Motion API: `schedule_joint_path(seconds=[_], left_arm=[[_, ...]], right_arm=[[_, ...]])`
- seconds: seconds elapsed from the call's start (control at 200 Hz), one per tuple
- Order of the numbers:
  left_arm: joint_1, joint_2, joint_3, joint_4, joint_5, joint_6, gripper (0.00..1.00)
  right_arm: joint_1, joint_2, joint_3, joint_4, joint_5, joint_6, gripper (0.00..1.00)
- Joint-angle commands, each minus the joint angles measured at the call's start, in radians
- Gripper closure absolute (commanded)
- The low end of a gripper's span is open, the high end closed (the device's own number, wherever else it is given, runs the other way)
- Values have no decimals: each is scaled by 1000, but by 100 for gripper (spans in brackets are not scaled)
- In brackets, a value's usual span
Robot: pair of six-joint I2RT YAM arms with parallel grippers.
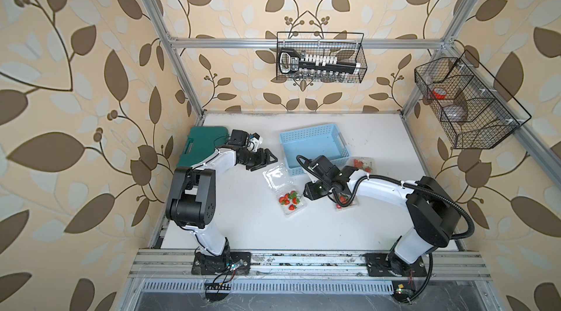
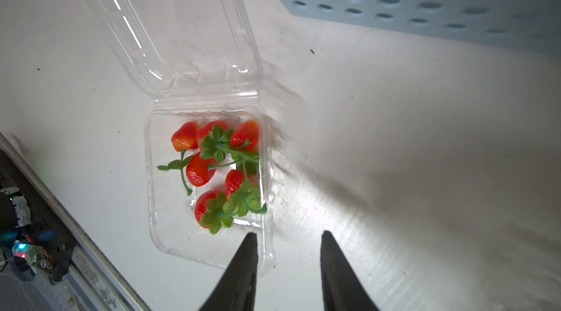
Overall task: Pack strawberries into containers
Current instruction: Close the packing box at the center of the board.
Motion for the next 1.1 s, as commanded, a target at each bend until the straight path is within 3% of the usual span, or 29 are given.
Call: schedule_joint_path(seconds=[0.0, 0.365, 1.095], left_arm=[[-21, 11, 7, 32, 76, 11, 27], [-47, 23, 5, 31, 96, 19, 27], [-152, -220, -78, -76, 77, 38, 27]], right_arm=[[-3, 16, -17, 16, -23, 14, 65], [-9, 19, -29, 29, -39, 21, 65], [-31, -51, -117, 51, -53, 67, 65]])
